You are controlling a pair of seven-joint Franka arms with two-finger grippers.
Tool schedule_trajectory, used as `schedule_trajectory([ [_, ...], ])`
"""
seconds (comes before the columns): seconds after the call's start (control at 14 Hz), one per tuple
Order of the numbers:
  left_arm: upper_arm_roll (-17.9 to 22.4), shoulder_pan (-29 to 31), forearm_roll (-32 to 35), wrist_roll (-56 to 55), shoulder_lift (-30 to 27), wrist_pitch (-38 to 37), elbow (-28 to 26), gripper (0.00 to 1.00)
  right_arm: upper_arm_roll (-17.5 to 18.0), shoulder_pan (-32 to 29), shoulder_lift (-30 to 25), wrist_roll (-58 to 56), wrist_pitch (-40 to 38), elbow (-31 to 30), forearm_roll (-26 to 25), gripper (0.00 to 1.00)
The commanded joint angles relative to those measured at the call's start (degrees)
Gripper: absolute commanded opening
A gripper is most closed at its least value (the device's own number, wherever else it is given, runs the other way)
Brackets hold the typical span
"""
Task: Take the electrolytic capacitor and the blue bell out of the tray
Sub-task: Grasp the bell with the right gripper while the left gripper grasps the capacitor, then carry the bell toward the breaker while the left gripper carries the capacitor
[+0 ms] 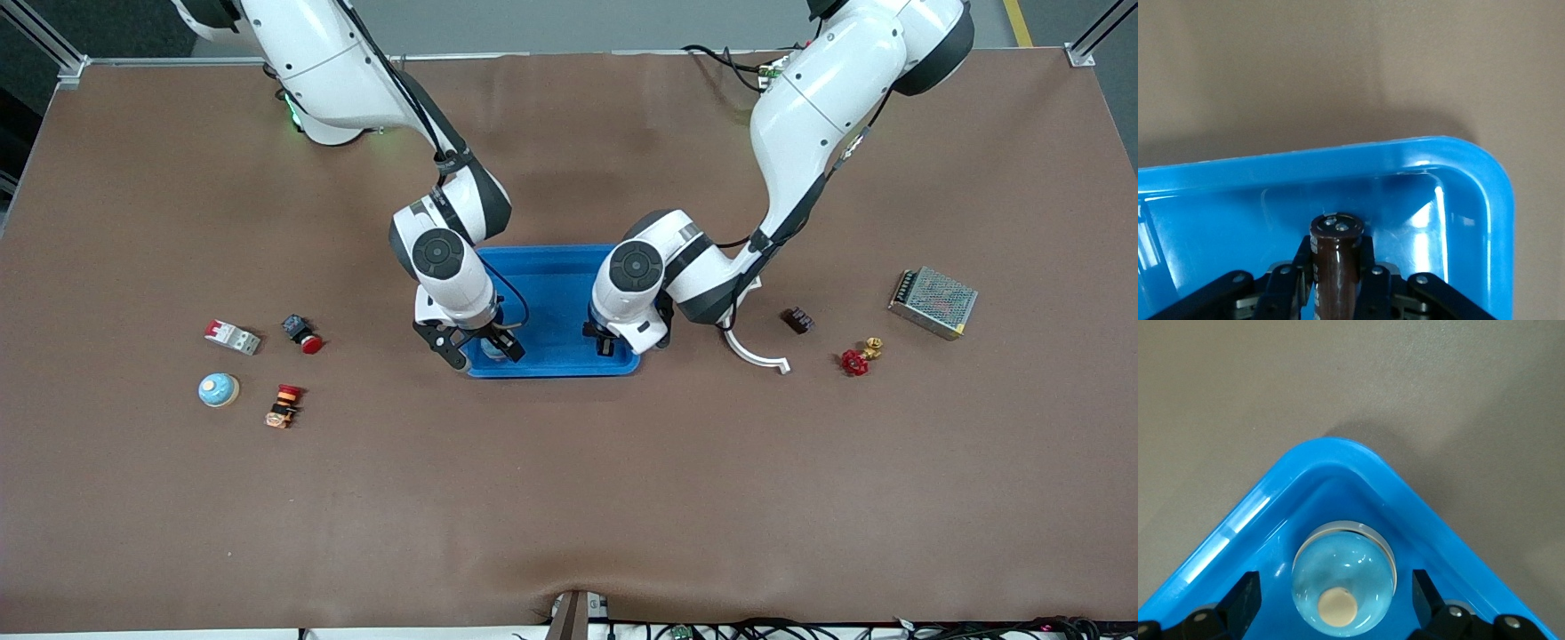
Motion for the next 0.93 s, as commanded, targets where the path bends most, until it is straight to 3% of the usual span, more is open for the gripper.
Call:
schedule_trajectory([
  [0.0, 0.51, 0.15, 1.21, -0.76, -1.94, -0.81, 0.65, 0.00, -0.21, 0.42, 0.79, 1.65, -0.63, 1.39, -1.62, 0.90],
  [0.14, 0.51, 0.68, 1.56, 0.03, -4.66, -3.71, 0.82, 0.00, -0.12, 0.42, 0.70, 1.65, -0.71, 1.48, -1.71, 0.27],
  [0.21, 0.51, 0.86, 1.74, 1.43, -6.33, -4.85, 0.82, 0.00, -0.03, 0.42, 0.70, 1.74, -0.72, 1.48, -1.45, 0.08],
  [0.28, 0.51, 1.90, 1.74, 3.09, -7.56, -6.17, 0.82, 0.00, -0.03, 0.42, 0.62, 2.52, -0.80, 1.57, -0.92, 0.00],
  [0.43, 0.34, 3.84, 1.56, 7.13, -10.02, -9.33, 0.73, 0.00, -0.03, 0.42, 0.44, 7.52, -1.68, 3.23, -1.01, 0.00],
  [0.57, 0.16, 6.82, 1.30, 11.52, -11.09, -11.53, 0.65, 0.00, 0.23, -0.28, 0.09, 8.07, -8.75, 7.08, -0.66, 0.00],
  [0.71, 0.07, 9.90, 1.21, 17.40, -11.70, -14.08, 0.21, 0.00, 0.41, -2.46, 0.17, 7.37, -22.70, 15.14, 0.39, 0.00],
  [0.85, 0.07, 12.28, 1.04, 21.29, -11.09, -14.71, 0.29, 0.00, 0.41, -6.41, 0.70, -1.80, -37.91, 22.72, 4.86, 0.00],
])
